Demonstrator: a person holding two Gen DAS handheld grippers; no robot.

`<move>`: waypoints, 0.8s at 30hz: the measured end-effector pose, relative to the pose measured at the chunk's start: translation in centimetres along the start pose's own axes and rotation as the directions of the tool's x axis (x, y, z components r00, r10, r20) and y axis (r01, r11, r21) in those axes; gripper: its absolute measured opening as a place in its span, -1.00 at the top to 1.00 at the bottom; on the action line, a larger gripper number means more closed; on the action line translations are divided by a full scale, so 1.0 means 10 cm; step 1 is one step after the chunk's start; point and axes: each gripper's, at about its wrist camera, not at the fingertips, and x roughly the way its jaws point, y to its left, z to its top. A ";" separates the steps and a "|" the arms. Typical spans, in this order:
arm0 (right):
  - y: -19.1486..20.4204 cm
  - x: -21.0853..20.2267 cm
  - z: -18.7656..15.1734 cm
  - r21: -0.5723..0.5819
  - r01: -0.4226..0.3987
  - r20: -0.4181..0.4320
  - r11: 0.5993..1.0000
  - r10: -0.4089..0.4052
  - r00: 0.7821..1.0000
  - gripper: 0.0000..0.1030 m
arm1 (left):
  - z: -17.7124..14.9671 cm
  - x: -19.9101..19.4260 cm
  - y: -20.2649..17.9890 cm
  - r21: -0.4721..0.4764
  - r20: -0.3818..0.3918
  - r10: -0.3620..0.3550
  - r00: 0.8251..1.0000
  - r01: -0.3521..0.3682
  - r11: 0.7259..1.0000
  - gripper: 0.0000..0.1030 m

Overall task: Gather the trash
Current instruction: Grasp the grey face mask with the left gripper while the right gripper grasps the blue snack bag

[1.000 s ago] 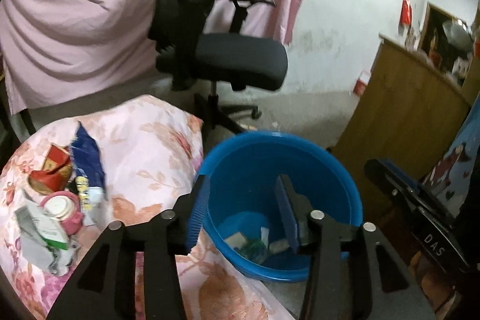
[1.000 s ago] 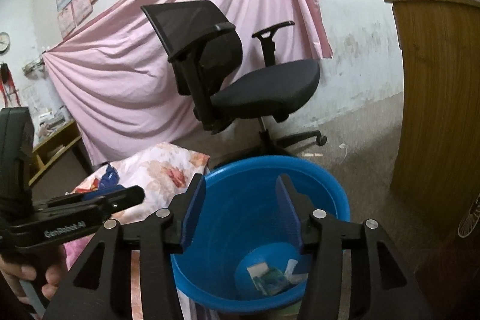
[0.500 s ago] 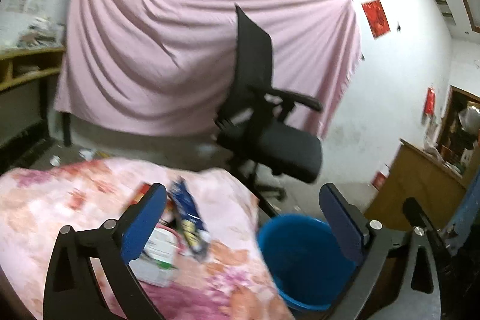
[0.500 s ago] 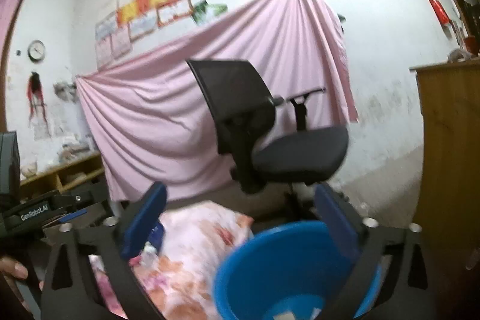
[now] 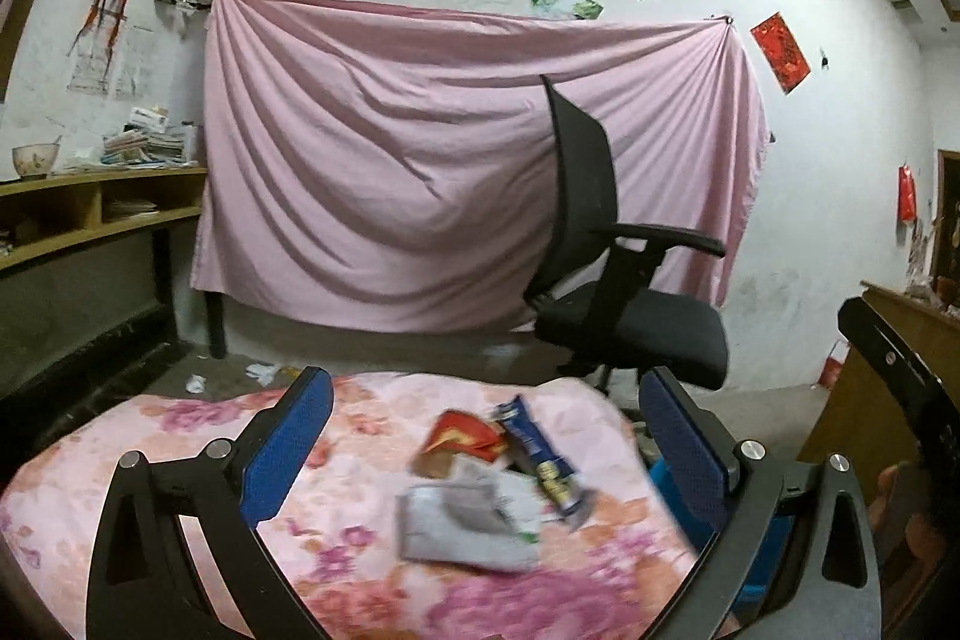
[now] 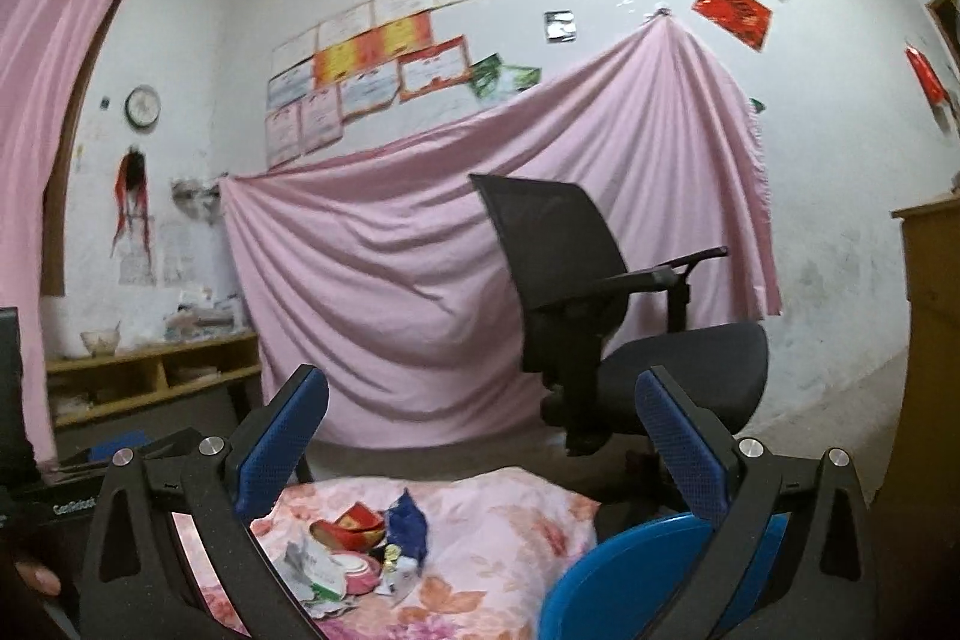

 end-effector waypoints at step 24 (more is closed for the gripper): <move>0.48 1.12 -0.92 -0.073 -0.038 -0.579 0.997 -0.011 0.815 -0.24 | -0.74 0.80 0.68 -0.189 -0.457 -0.086 0.885 -0.002 0.982 -0.88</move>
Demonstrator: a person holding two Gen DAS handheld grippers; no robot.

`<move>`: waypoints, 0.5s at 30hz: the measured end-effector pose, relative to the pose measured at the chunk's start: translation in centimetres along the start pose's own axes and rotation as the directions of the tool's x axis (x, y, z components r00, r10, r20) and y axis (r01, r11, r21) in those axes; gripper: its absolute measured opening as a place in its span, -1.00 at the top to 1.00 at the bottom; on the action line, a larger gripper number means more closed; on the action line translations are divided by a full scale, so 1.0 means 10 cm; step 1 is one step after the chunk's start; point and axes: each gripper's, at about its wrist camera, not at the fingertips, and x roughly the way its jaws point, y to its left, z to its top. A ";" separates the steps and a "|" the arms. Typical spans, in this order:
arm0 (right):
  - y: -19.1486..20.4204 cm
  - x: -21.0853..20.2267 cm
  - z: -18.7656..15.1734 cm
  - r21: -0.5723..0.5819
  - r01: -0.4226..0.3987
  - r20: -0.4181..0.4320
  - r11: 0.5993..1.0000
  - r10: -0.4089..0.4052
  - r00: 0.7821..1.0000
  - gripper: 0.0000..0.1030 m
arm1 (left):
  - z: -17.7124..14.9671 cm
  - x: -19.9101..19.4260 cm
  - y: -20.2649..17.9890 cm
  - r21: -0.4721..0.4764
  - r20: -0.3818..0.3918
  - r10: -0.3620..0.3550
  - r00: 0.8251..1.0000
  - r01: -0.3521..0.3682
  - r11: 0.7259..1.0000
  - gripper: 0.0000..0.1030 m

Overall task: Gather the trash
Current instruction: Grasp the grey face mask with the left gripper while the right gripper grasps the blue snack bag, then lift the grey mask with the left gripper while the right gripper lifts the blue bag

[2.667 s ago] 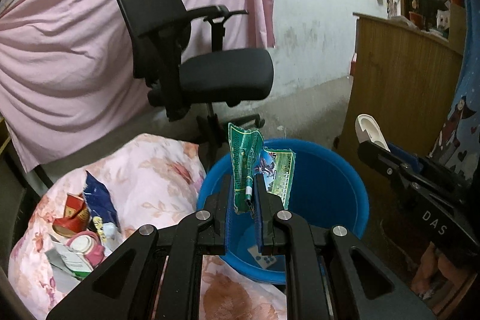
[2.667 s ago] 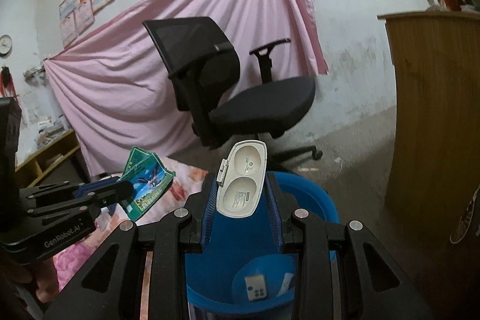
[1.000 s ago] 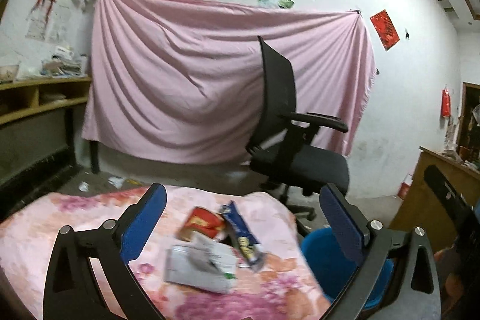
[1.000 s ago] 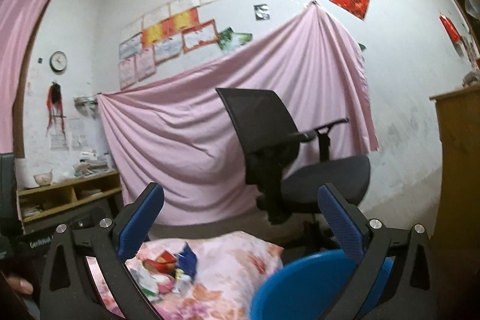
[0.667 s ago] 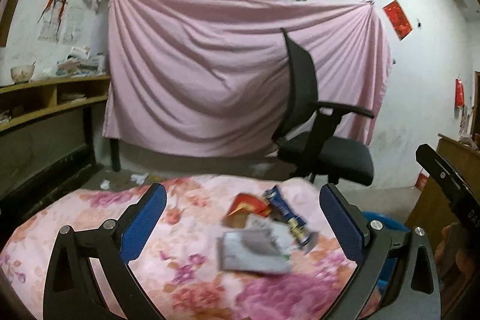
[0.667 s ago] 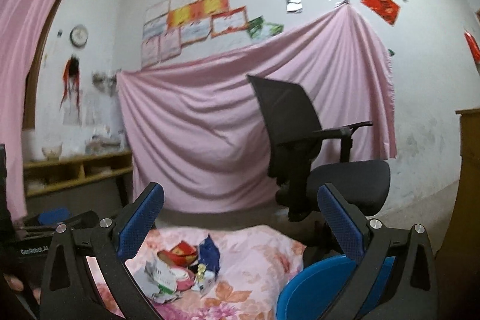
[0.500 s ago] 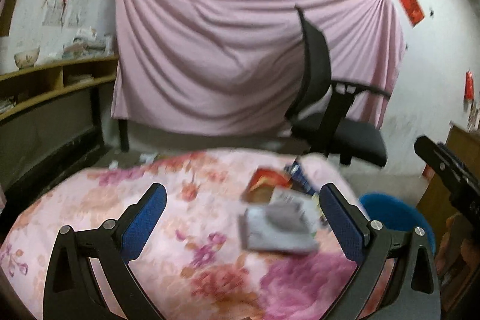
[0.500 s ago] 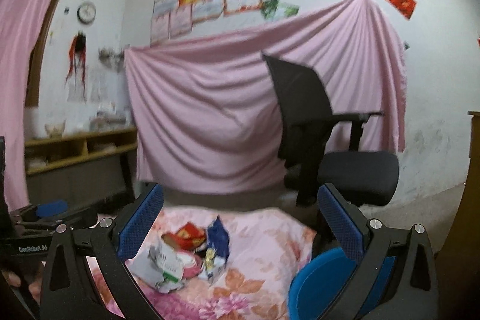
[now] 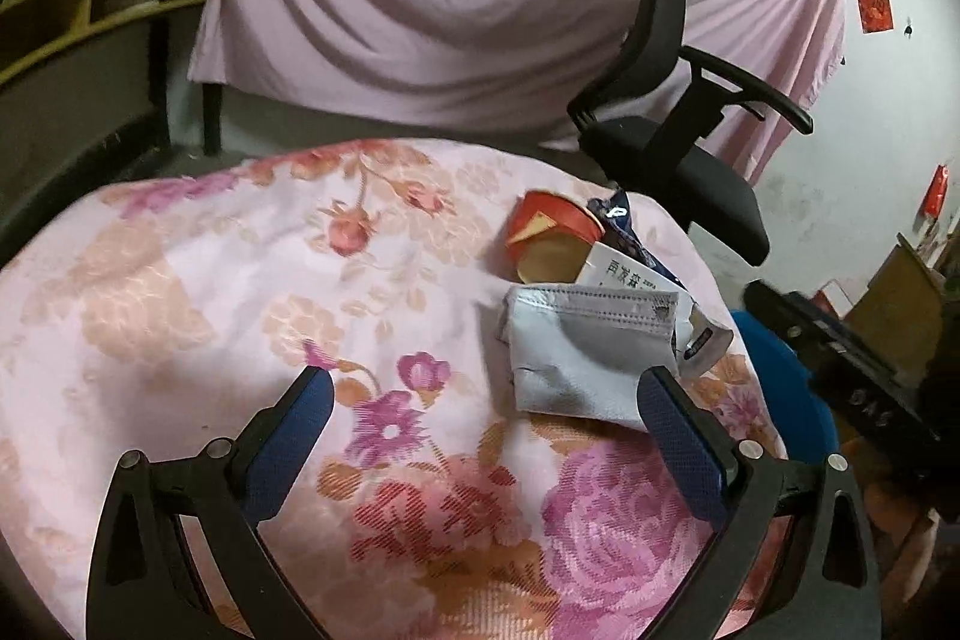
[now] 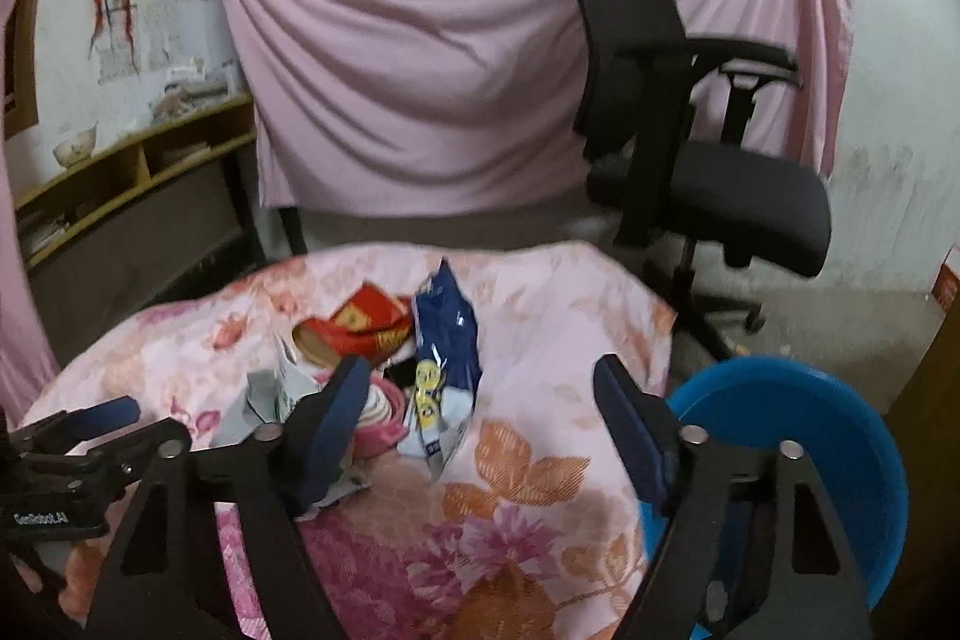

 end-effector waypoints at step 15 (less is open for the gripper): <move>0.02 0.51 -0.01 0.073 -0.071 -0.200 0.995 0.084 0.976 0.24 | 0.10 0.33 0.04 -0.046 -0.161 -0.169 0.972 0.164 0.985 0.47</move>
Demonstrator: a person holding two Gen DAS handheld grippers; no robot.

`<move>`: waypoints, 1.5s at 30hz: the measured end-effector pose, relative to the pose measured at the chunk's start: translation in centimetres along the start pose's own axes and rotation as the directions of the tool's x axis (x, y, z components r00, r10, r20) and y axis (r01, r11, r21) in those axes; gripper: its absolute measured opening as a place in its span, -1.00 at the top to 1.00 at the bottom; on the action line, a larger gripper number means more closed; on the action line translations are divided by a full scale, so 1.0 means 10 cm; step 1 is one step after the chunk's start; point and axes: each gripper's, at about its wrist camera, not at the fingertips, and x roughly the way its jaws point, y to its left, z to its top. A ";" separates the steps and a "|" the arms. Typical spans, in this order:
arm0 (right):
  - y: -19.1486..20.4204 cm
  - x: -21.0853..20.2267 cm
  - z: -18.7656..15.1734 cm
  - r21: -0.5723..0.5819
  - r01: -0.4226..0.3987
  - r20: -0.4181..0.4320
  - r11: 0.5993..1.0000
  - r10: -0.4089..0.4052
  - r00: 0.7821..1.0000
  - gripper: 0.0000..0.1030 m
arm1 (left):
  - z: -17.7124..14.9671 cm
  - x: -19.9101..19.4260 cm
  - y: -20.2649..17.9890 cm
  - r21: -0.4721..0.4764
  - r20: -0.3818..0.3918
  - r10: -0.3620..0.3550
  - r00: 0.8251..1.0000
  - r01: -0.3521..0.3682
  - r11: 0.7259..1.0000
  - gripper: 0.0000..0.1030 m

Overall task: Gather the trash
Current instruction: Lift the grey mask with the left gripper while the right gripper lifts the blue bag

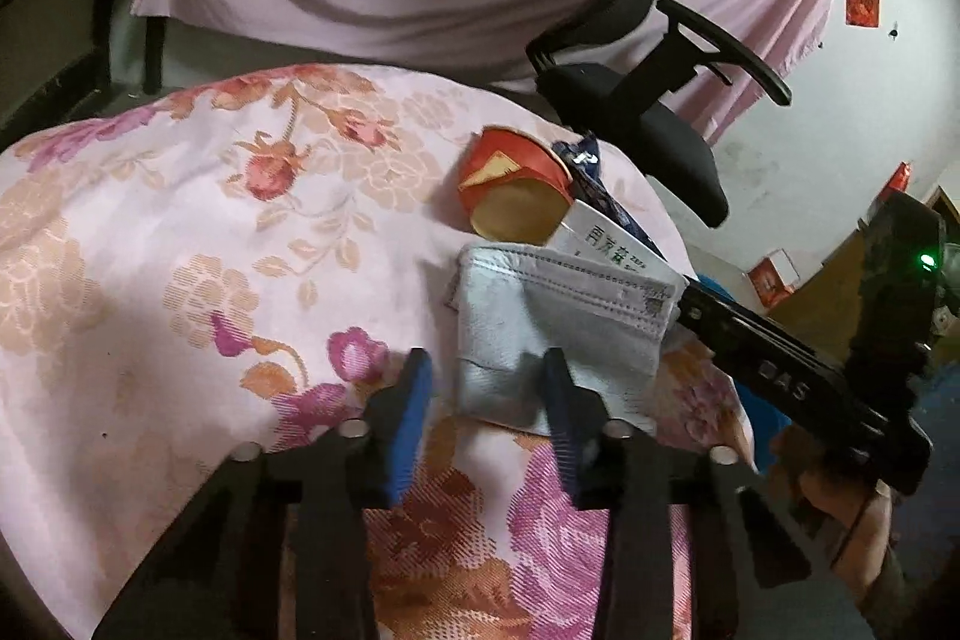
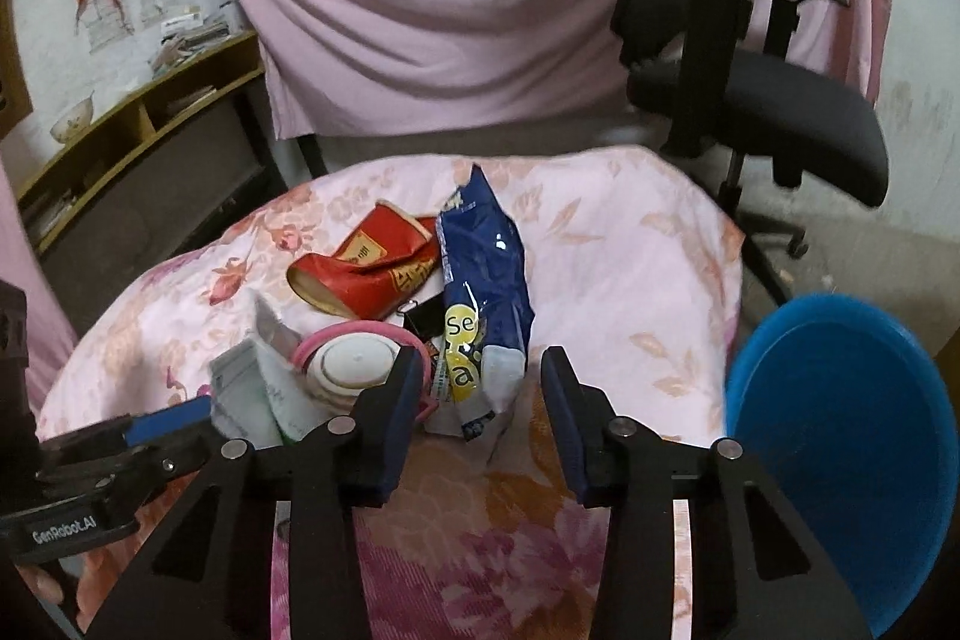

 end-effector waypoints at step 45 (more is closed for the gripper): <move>-0.82 -2.08 -0.40 0.108 0.033 0.701 0.994 -0.100 0.706 0.63 | 0.06 -0.85 -2.17 0.453 0.455 -0.086 0.886 -0.147 0.879 0.95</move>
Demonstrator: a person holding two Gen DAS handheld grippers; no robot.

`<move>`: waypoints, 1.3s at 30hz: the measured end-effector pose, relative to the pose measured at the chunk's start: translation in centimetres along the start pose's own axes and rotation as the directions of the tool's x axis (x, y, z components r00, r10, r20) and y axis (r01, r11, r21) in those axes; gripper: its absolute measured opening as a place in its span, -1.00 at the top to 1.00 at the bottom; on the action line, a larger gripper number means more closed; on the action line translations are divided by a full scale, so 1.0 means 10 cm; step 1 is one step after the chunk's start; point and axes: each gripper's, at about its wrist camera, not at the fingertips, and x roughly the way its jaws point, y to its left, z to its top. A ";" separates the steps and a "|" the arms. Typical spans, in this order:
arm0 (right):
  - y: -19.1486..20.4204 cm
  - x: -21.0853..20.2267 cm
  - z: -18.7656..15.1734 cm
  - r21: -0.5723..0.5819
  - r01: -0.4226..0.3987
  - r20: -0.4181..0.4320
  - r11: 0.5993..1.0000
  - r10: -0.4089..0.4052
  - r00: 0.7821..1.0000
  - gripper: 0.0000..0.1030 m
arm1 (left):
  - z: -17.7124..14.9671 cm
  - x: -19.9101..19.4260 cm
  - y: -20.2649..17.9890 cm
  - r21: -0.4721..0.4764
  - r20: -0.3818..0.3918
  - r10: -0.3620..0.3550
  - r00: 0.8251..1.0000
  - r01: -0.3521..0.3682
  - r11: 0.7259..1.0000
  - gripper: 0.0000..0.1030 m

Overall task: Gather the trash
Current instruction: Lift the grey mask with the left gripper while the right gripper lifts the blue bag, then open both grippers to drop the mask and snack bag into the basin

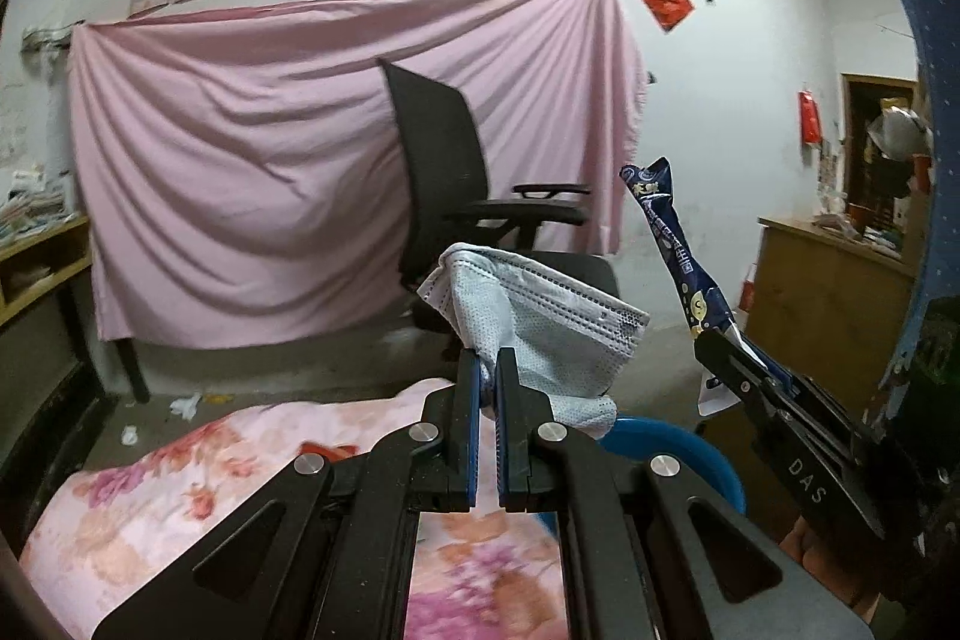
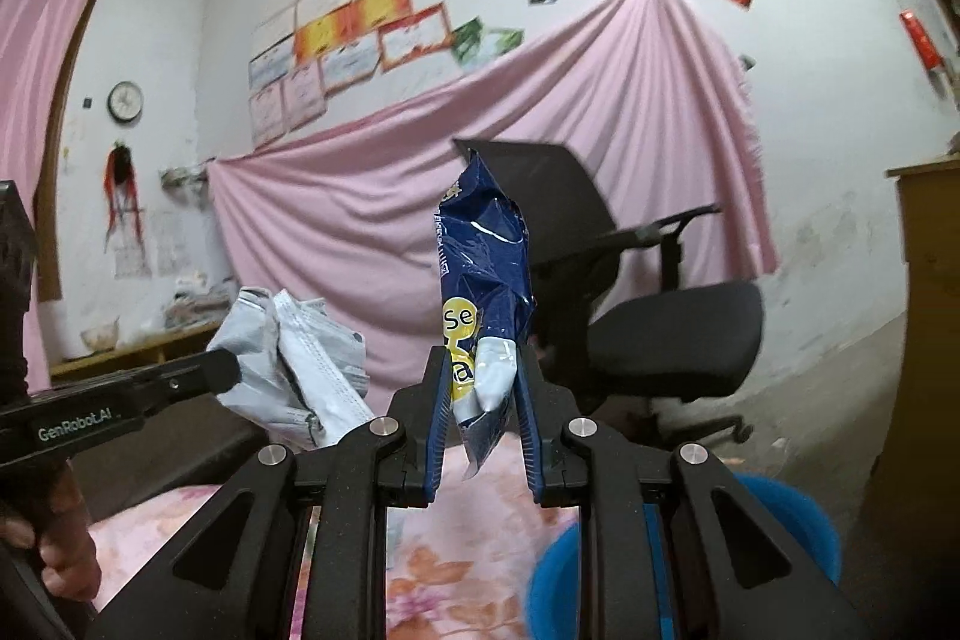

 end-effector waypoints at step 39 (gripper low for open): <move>-1.17 0.03 -0.27 0.191 0.251 -0.310 0.949 -0.185 0.933 0.55 | -0.41 1.17 -0.83 -0.077 -0.299 -0.143 0.944 0.125 0.989 0.90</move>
